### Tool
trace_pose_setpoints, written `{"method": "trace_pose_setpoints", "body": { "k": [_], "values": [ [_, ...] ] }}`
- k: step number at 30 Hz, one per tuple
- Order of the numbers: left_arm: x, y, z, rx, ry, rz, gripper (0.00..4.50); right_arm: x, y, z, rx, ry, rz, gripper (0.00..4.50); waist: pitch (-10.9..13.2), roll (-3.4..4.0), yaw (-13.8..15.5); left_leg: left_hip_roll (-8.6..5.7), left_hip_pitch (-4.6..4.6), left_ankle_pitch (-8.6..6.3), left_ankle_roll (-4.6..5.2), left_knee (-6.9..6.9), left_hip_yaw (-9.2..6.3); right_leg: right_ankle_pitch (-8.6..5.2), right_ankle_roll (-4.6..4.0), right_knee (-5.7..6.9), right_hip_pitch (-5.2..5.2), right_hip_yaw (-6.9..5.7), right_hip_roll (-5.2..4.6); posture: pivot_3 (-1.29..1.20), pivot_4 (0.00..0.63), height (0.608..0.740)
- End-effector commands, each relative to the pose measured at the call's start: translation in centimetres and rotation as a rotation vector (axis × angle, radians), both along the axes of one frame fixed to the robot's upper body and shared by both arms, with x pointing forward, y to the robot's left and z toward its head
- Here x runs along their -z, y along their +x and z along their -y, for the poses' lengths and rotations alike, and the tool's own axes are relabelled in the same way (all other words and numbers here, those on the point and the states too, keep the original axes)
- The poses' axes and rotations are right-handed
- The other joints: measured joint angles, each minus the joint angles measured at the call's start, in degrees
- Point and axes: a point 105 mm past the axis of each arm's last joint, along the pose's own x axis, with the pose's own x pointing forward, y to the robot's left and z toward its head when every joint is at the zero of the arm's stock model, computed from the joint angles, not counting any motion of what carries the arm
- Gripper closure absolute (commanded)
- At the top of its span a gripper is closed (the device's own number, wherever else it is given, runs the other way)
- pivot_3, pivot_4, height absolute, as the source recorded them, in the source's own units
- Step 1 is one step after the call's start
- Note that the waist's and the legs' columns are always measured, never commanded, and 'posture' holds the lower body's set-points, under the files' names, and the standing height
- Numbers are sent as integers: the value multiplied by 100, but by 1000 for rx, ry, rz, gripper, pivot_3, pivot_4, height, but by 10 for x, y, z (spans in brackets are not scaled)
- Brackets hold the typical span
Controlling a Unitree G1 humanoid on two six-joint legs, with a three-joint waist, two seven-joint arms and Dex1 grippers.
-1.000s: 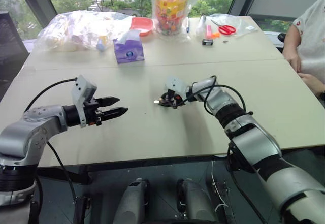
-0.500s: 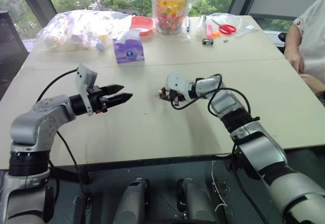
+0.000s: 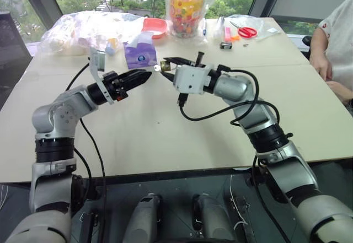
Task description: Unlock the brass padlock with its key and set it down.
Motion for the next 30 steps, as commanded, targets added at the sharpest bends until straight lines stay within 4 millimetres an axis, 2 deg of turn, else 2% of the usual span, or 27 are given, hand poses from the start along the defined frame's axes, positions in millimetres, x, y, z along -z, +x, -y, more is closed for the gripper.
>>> {"method": "trace_pose_setpoints", "body": {
  "k": [1,12,15,18,24,30],
  "values": [
    [-17,0,4,24,-16,61,2238,-15,-7,-1,-5,21,68,3535,0,0,-2,0,0,0,0,0,0,0,0,0,0,0,0,0,150,740],
    [-17,0,12,66,-3,68,2238,-14,-10,-4,-11,25,72,3535,0,0,-3,0,0,0,1,0,0,0,0,0,0,0,0,0,150,740],
    [-18,1,13,70,-7,73,3096,-15,-11,-5,-17,25,78,3535,0,0,-5,0,0,0,1,-1,-1,0,0,0,-1,0,0,0,150,740],
    [-19,1,14,72,-10,75,4466,-15,-12,-5,-19,22,81,3535,0,0,0,1,0,0,1,0,-1,0,0,0,0,0,0,0,150,740],
    [-18,0,19,90,14,87,4466,-15,-13,-6,-23,16,81,3535,0,0,-7,1,0,0,1,-1,-1,0,0,0,-1,0,0,0,150,740],
    [-11,-1,24,95,146,158,4466,-14,-13,-7,-22,9,79,3535,0,0,-3,0,-1,0,1,-1,0,0,0,-1,0,0,0,0,150,740]
  ]
}}
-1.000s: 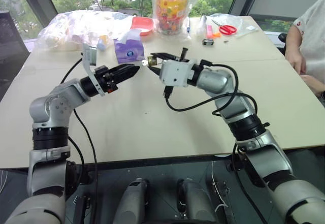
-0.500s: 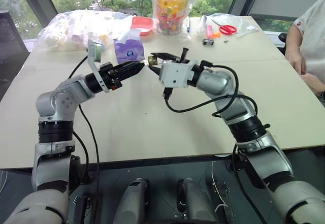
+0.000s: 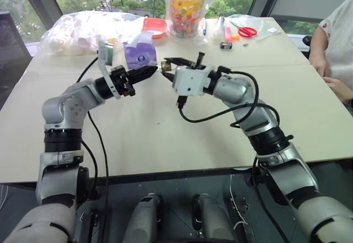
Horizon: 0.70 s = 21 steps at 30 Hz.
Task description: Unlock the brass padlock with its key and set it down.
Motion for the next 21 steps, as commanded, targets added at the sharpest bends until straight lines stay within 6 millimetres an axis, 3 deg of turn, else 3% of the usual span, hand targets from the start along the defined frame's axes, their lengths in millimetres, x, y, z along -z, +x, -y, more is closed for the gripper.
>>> {"method": "trace_pose_setpoints", "body": {
  "k": [1,9,14,18,20,21],
  "values": [
    [-6,-4,10,18,112,119,4466,-20,-12,-7,-47,29,73,3535,0,0,1,0,0,0,0,0,0,0,0,0,0,0,0,0,150,740],
    [-6,1,21,-28,365,475,4466,-18,-11,-8,-48,37,42,3535,0,0,3,0,0,0,0,-2,1,-9,-16,-1,-1,0,-1,0,150,740],
    [-5,1,25,-12,422,595,4466,-18,-11,-8,-48,50,21,3535,0,0,4,0,0,0,0,-3,2,-7,-12,-1,-2,0,-1,0,150,740],
    [3,7,22,-10,436,489,4466,-18,-11,-8,-46,52,18,3535,0,0,11,0,-2,-1,2,-1,3,-3,-5,-1,-1,-1,-1,0,150,740],
    [-1,9,17,10,315,316,4466,-18,-10,-8,-42,47,25,3535,0,0,10,0,-3,-1,3,1,3,0,0,0,-2,-1,0,0,150,740],
    [-5,8,12,29,253,234,4217,-18,-10,-7,-38,44,30,3535,0,0,1,0,-3,-1,3,2,2,0,1,0,-2,-1,1,0,150,740]
  ]
}}
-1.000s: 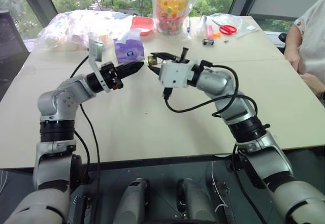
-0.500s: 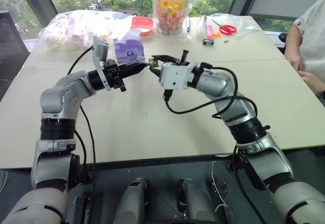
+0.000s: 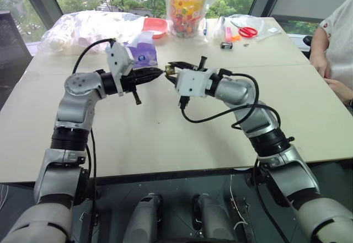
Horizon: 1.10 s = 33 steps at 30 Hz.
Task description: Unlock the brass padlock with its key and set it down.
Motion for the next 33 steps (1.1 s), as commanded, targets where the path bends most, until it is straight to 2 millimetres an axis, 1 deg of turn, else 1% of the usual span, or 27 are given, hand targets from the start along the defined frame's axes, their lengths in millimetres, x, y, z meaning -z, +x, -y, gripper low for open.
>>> {"method": "trace_pose_setpoints", "body": {
  "k": [1,2,3,4,6,7,9,11,19,26,29,33],
  "values": [
    [-11,-3,-3,66,-155,-239,3899,-29,-16,-13,-75,51,103,3535,0,0,-17,0,1,0,0,0,0,0,1,0,0,0,1,0,150,740],
    [-12,-5,-5,81,-166,-267,3567,-29,-15,-13,-73,50,105,3535,0,0,-21,1,1,0,1,0,-1,0,3,1,0,0,2,0,150,740],
    [-11,-7,-8,85,-169,-312,3142,-29,-15,-13,-72,48,108,3535,0,0,-38,1,1,0,1,0,-1,-1,3,1,0,0,4,0,150,740],
    [-12,-6,-15,74,-192,-354,2746,-29,-15,-13,-72,47,112,3535,0,0,-43,2,1,0,1,-1,-1,-1,6,2,-1,1,5,0,150,740],
    [-17,-2,-22,59,-240,-363,2746,-30,-15,-13,-73,47,118,3535,0,0,-40,5,1,0,1,-1,-1,-1,7,5,-1,0,8,0,150,740],
    [-21,1,-23,48,-273,-368,2746,-30,-15,-13,-74,48,119,3535,0,0,-36,8,1,0,1,-1,-2,-1,7,6,-2,1,10,0,150,740],
    [-28,3,-20,59,-318,-374,2746,-30,-16,-14,-77,49,123,3535,0,-1,-18,8,1,0,1,0,-3,-1,6,6,-2,0,12,0,150,740],
    [-29,5,-18,61,-335,-377,2746,-31,-17,-15,-80,50,126,3535,0,-1,6,8,0,0,1,5,-5,-2,5,5,2,0,11,0,150,740],
    [-24,1,-8,131,-320,-409,2746,-32,-18,-15,-79,52,136,3535,0,-1,-17,7,1,0,1,4,-4,-1,4,3,3,2,11,0,150,740],
    [-23,4,-5,139,-325,-422,2746,-33,-19,-16,-79,56,140,3535,0,-1,-8,7,1,-1,1,4,-4,-2,4,2,3,2,11,0,150,740],
    [-20,7,-2,128,-310,-422,2746,-33,-20,-17,-80,59,140,3535,0,-1,-8,7,1,-1,1,5,-4,-2,4,2,3,2,11,0,150,740],
    [-18,6,3,157,-302,-434,2746,-34,-21,-19,-84,62,141,3535,1,-1,-12,6,1,-1,1,4,-4,-1,4,2,3,2,11,0,150,740]
  ]
}}
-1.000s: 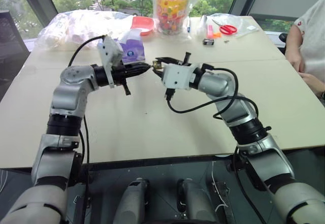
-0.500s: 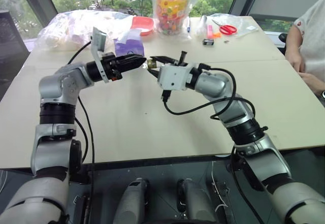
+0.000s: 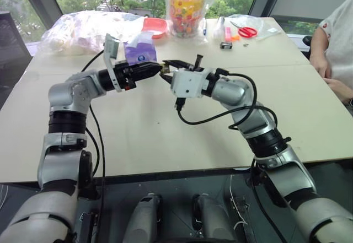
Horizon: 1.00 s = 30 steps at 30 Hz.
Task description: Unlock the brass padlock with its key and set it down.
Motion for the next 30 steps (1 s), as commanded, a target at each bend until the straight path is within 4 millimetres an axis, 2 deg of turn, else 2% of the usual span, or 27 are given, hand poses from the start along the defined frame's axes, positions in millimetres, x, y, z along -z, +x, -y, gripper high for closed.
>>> {"method": "trace_pose_setpoints", "body": {
  "k": [1,3,5,14,16,18,21,23,25,30],
  "values": [
    [-12,-1,6,31,1,41,2993,-25,-12,-9,-39,43,88,3535,0,0,-2,0,0,0,0,0,0,0,0,0,0,0,0,0,150,740],
    [-12,-1,7,37,0,39,3597,-25,-12,-9,-39,44,88,3535,0,0,-4,0,0,0,0,0,0,0,0,0,-1,0,0,0,150,740],
    [-12,1,8,31,-5,37,4457,-25,-12,-9,-39,44,87,3535,0,0,-5,0,0,0,0,0,0,0,0,0,-1,0,0,0,150,740],
    [-14,2,7,22,-15,43,4484,-22,-12,-8,-36,43,69,3535,0,0,-2,0,0,0,0,0,0,0,0,0,0,0,0,0,150,740],
    [-14,1,5,17,-16,45,4500,-20,-12,-6,-42,52,43,2510,0,0,-3,0,0,0,0,0,0,0,0,0,0,0,0,0,150,740],
    [-15,0,4,16,-21,43,4500,-20,-12,-4,-36,53,37,1701,0,0,-4,1,0,0,0,0,0,0,0,1,-1,0,0,0,150,740],
    [-15,-1,1,13,-24,43,4500,-18,-7,4,12,43,30,60,0,0,3,1,0,0,0,0,0,0,1,1,-1,0,0,0,150,740],
    [-14,-1,-1,4,-21,44,4500,-15,-6,15,50,49,6,60,0,0,17,1,0,0,0,0,0,0,0,0,0,0,0,0,150,740],
    [-14,-1,-3,2,-22,43,4500,-16,-9,27,76,168,-76,60,0,-1,20,0,-1,0,0,0,-1,0,0,-2,1,0,-1,0,150,740],
    [-13,-8,-2,29,-4,57,4500,-43,-10,53,138,479,-200,60,0,0,-1,3,-1,-1,1,-1,-1,1,-1,3,-2,1,-2,0,150,740]
  ]
}}
